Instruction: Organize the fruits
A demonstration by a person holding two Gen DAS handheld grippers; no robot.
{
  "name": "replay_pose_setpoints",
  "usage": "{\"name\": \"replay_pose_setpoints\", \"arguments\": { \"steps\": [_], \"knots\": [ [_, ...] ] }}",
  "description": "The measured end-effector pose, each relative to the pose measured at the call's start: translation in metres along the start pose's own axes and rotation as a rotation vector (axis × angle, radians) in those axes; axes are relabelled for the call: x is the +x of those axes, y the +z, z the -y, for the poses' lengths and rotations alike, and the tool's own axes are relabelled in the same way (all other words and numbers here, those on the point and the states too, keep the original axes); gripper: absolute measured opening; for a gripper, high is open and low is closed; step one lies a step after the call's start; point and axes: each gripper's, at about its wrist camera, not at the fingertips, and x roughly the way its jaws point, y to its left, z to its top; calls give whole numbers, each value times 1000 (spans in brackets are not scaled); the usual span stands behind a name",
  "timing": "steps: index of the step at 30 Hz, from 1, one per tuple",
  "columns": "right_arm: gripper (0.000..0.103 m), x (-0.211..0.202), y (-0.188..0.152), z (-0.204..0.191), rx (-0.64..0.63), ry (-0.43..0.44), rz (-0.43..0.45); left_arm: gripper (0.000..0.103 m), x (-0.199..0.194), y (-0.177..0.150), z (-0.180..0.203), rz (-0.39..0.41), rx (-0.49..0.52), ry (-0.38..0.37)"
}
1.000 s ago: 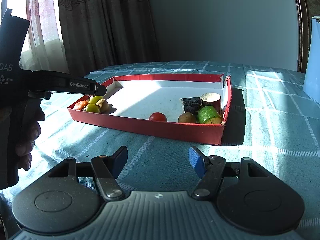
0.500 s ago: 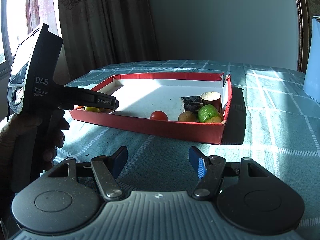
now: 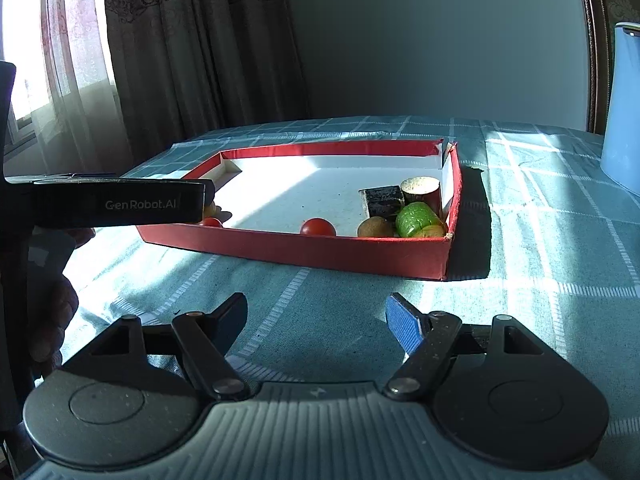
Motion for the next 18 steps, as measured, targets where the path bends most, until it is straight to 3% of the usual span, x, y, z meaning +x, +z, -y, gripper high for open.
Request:
{"name": "replay_pose_setpoints", "arguments": {
  "steps": [4,9,18],
  "knots": [
    [76,2,-2,-9,15,9,-6,103,-3,-3,-16,-60,-72,-28],
    [77,7,-3,-26,20,7,-18,103,-9,-10,-26,-58,-79,-4],
    [77,17,-1,-48,39,-84,-13,103,-14,-24,-42,-77,-109,-31]
  ]
}}
